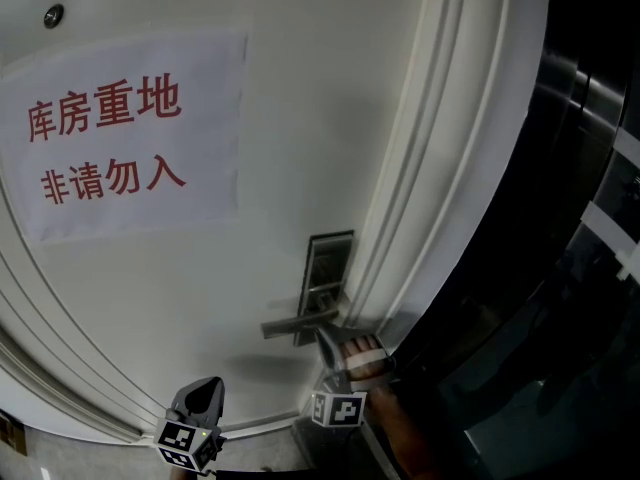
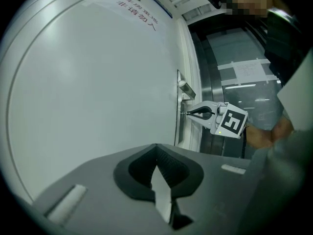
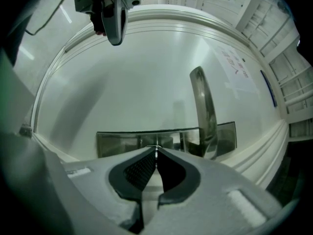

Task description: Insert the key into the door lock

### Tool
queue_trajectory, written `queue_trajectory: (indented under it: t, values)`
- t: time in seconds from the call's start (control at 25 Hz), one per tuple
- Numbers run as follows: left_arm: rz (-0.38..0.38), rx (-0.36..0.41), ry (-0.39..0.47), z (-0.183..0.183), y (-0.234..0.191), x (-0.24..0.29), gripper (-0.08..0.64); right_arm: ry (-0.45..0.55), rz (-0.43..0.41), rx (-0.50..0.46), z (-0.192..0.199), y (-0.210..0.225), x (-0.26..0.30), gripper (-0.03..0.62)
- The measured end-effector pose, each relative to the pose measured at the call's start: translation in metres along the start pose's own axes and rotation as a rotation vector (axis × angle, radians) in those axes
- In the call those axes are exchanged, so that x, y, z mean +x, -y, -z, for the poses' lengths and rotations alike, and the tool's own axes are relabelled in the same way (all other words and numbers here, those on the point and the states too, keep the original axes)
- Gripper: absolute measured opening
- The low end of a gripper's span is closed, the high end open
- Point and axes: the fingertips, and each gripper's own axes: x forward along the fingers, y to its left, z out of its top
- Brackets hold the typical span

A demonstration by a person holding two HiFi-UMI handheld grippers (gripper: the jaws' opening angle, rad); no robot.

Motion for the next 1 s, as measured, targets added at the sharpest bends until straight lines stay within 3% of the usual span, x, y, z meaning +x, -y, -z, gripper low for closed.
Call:
queue_trajectory:
  t: [0.56,0.8,1.0]
  values:
    - [-0.036,-0.018,0.008,0.001,-0.008,-0.006,0.003,0.023,0.054,0.019,0.002,-0.002,-0.001,0.019]
    - [-0.037,-0.016,0.009,0.000,-0.010,-0.006,0.003,0.015,0.007,0.078,0.007,-0.009,0.000,0.176]
    - [-0.025,-0.013,0.004,0.001,-0.008,-0.005,0.003,0.007,0.048,0.151,0.013,-0.004,-0.007,0.209]
